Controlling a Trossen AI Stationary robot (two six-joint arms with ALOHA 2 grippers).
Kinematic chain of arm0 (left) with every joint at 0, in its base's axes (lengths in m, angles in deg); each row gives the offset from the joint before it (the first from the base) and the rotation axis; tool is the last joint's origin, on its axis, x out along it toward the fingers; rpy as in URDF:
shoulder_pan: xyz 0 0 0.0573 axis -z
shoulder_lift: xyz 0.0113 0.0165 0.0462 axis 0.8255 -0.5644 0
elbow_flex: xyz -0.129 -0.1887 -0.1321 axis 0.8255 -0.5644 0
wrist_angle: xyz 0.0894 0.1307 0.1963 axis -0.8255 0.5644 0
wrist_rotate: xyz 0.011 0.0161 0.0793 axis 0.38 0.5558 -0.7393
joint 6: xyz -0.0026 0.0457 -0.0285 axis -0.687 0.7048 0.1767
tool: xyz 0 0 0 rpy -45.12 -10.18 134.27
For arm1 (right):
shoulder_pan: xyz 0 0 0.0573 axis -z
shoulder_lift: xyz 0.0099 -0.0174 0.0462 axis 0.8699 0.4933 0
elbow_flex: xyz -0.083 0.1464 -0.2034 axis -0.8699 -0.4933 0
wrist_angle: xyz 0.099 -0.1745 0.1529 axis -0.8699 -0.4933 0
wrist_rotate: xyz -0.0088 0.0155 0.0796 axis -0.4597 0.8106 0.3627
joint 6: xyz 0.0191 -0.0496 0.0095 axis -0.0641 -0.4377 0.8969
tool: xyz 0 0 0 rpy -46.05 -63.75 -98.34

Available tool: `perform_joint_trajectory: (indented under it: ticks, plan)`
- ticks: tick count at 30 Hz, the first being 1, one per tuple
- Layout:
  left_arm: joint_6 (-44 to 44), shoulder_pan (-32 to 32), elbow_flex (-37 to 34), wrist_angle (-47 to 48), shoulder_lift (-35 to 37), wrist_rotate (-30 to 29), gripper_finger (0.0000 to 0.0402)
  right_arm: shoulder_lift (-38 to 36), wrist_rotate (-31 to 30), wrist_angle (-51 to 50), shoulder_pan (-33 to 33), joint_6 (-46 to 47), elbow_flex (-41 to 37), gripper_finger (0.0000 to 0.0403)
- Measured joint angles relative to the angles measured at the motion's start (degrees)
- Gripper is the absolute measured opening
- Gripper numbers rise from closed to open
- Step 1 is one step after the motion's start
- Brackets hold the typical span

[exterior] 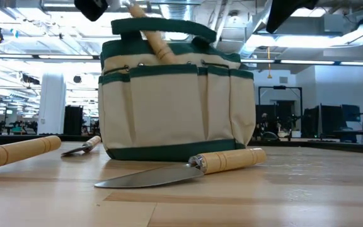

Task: Pick & Place Garden tools in Gardening bag
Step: Put the top right trowel into the gardening bag

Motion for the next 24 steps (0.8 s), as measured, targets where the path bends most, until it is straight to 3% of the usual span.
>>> perform_joint_trajectory:
  ticks: [13,24]
  plan:
    - [-2.8,0.0,3.2,8.9,-0.5,1.4,0.0002,0.0,-0.3,-0.1,-0.2,0.0,0.0,0.0000]
    - [-3.0,0.1,3.3,6.1,-2.5,5.4,0.0002,0.0,-1.5,-0.1,-0.1,-0.5,0.0,0.0000]
